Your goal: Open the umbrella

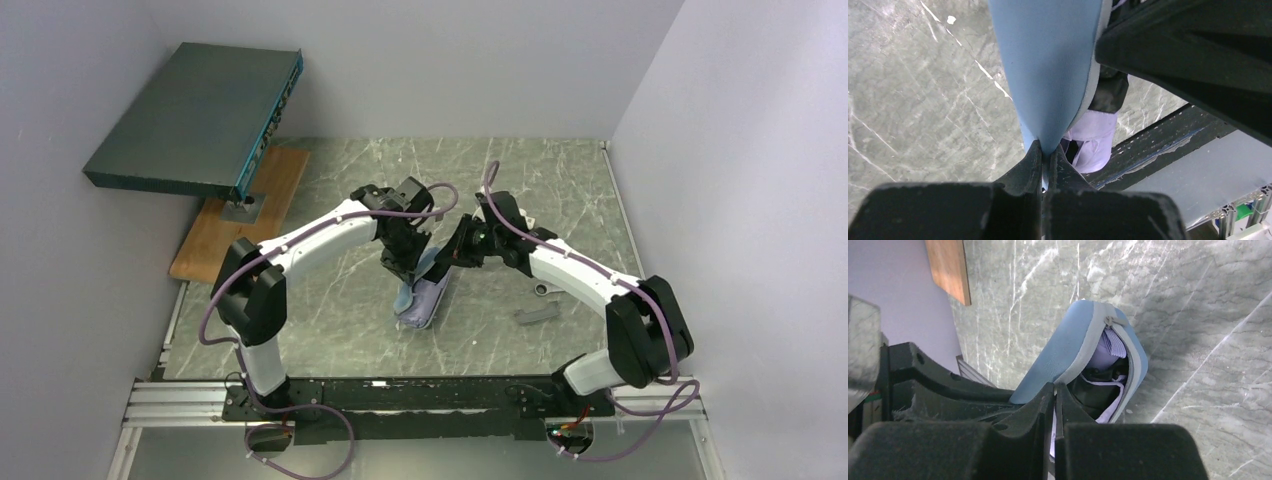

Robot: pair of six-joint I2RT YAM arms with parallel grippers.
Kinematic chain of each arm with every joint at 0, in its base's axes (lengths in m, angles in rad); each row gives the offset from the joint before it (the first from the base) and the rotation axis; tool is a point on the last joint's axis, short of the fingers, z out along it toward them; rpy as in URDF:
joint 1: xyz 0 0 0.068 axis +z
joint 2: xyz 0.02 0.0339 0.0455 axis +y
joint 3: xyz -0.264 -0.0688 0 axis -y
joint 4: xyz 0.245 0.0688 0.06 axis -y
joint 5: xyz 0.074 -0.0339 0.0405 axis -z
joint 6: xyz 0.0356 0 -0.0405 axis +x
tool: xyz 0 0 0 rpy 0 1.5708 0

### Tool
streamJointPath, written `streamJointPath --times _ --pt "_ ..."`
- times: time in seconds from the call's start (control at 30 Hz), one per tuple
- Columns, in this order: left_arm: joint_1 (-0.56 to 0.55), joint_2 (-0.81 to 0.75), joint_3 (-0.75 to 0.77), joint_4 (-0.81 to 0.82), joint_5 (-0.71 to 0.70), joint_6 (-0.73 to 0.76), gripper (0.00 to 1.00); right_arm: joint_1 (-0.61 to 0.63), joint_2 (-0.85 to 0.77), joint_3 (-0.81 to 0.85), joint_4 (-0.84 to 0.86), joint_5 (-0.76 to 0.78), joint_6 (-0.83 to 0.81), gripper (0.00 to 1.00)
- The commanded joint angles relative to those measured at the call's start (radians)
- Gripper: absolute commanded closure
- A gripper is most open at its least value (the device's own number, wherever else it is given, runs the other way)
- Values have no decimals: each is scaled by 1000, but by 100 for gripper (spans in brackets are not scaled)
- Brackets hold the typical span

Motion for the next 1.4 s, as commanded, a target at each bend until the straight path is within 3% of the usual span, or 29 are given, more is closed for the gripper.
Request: streamJointPath --times 0.0,0.2,0.7,1.17,1.37 --pt "-23 -71 45 21 17 -5 100 2 32 -13 74 -53 14 92" --pt "-23 -86 71 8 14 -7 100 1 44 -65 48 -32 -24 93" --pt "-7 -205 35 125 156 -26 100 -5 107 -109 27 -36 -82 96" --pt "118 -230 49 101 85 -113 100 -10 4 -20 -145 60 -176 97" --pt "211 -192 91 117 133 -129 100 -32 -75 57 -274 114 -189 97"
